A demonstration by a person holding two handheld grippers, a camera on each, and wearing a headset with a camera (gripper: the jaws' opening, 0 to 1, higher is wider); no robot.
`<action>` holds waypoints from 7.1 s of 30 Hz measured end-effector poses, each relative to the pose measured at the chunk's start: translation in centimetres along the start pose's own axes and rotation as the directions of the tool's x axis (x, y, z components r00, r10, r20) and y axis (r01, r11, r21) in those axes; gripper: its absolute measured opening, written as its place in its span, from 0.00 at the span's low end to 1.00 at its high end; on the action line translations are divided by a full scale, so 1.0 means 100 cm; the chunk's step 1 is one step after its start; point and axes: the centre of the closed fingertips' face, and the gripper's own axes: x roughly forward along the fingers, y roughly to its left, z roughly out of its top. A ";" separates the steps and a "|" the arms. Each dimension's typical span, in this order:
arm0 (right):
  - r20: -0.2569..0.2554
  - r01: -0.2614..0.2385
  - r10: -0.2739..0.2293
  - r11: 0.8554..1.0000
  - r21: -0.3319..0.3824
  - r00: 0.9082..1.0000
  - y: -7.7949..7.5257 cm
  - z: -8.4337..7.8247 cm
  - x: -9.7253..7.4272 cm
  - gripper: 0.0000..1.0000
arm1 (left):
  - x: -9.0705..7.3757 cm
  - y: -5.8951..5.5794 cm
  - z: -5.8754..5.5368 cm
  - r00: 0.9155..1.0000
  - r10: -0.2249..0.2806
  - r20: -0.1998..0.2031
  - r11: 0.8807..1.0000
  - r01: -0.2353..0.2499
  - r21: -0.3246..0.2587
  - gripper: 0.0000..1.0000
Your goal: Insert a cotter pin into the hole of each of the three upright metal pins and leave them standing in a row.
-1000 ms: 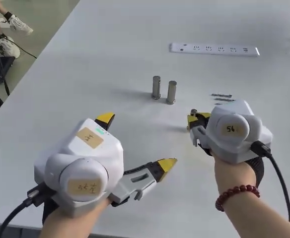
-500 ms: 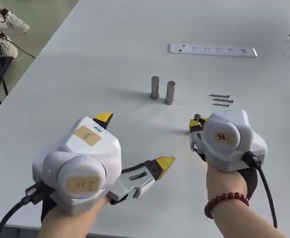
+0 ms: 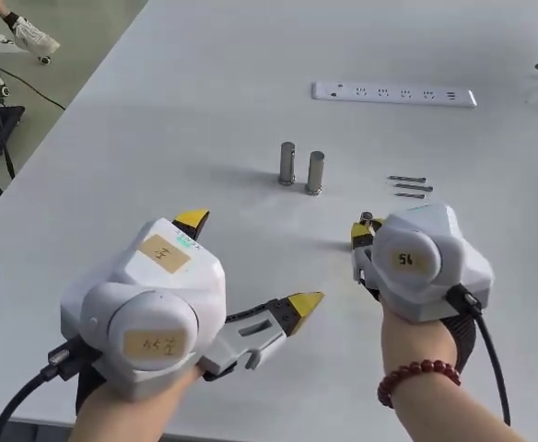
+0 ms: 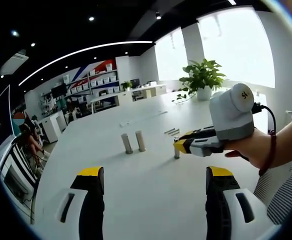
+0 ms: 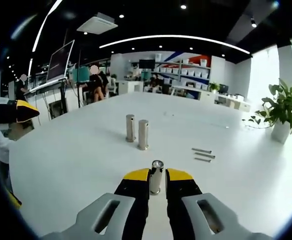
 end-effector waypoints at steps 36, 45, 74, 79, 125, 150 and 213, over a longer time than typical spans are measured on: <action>-0.024 -0.292 0.294 0.935 -0.201 0.956 -0.028 0.040 -0.024 0.20 | -0.001 0.000 0.001 1.000 0.002 0.000 1.000 -0.002 0.028 0.86; -0.140 -0.341 0.315 0.906 -0.250 0.939 -0.047 0.037 -0.008 0.19 | -0.001 -0.002 0.001 1.000 -0.005 0.002 0.999 0.005 0.033 0.87; -0.469 -0.479 0.313 0.829 -0.289 0.826 -0.105 -0.017 0.065 0.15 | 0.001 -0.003 -0.002 1.000 -0.019 -0.004 1.000 0.019 -0.020 0.93; -0.496 -0.512 0.327 0.806 -0.298 0.804 -0.105 -0.022 0.069 0.11 | 0.001 -0.003 -0.004 1.000 -0.016 -0.013 1.000 0.016 -0.024 0.93; -0.642 -0.677 0.330 0.606 -0.417 0.692 -0.092 -0.015 0.068 0.00 | -0.001 0.001 -0.013 0.998 -0.019 -0.060 0.998 0.014 -0.068 0.89; -0.459 -0.675 0.497 0.492 -0.550 0.736 -0.026 0.020 -0.032 0.00 | 0.019 -0.017 0.020 0.984 -0.176 -0.024 0.973 0.170 -0.154 0.50; -0.356 -0.669 0.676 0.275 -0.690 0.645 0.058 0.025 -0.094 0.00 | 0.027 -0.060 0.031 0.915 -0.403 0.019 0.830 0.374 -0.415 0.00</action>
